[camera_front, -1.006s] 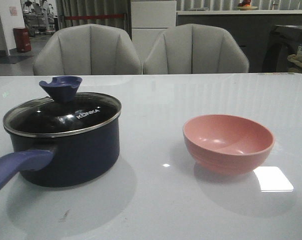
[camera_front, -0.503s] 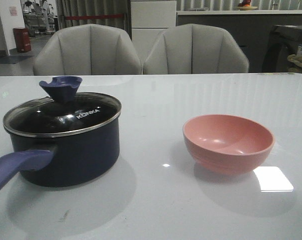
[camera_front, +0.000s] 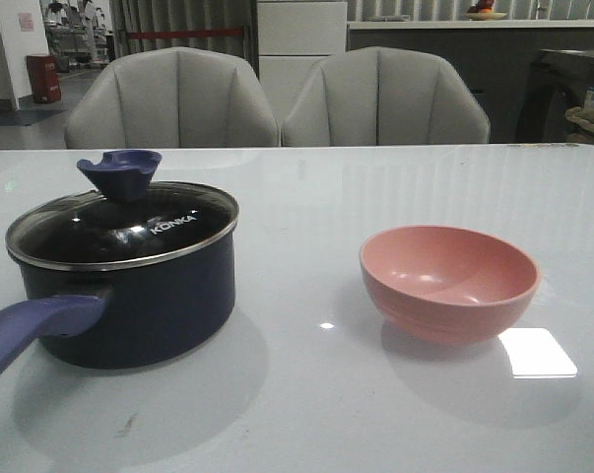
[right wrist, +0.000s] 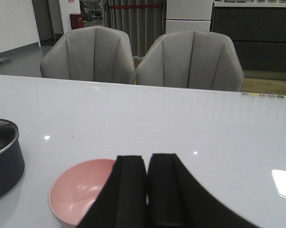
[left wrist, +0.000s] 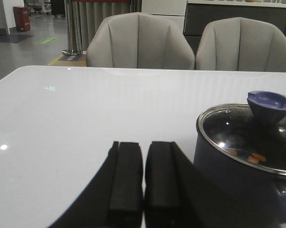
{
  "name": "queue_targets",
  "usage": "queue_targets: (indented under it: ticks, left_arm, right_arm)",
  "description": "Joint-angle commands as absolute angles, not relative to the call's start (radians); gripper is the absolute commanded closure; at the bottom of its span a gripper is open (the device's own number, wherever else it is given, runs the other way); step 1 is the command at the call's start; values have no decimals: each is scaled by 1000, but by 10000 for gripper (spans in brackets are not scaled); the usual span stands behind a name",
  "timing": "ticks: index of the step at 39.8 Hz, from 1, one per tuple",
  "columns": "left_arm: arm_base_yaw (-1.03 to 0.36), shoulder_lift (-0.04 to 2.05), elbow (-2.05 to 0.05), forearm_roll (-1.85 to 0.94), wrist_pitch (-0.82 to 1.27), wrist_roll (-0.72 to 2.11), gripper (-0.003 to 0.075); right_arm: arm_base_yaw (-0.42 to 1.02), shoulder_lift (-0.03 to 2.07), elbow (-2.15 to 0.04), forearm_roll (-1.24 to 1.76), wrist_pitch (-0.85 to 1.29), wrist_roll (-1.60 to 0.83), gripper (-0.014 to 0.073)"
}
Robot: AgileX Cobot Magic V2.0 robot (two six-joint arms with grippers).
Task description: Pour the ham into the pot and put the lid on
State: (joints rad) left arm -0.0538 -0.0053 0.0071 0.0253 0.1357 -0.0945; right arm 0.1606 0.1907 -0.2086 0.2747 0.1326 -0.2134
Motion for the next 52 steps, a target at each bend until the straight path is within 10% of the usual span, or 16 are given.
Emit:
queue_targets:
  ticks: [1,52]
  left_arm:
    - [-53,-27,38,20,62,-103,607]
    - [-53,-25,38,20,62,-103,607]
  right_arm:
    - [160,200,-237,280,58,-221,442]
    - [50,-22,36,-28,-50,95,442]
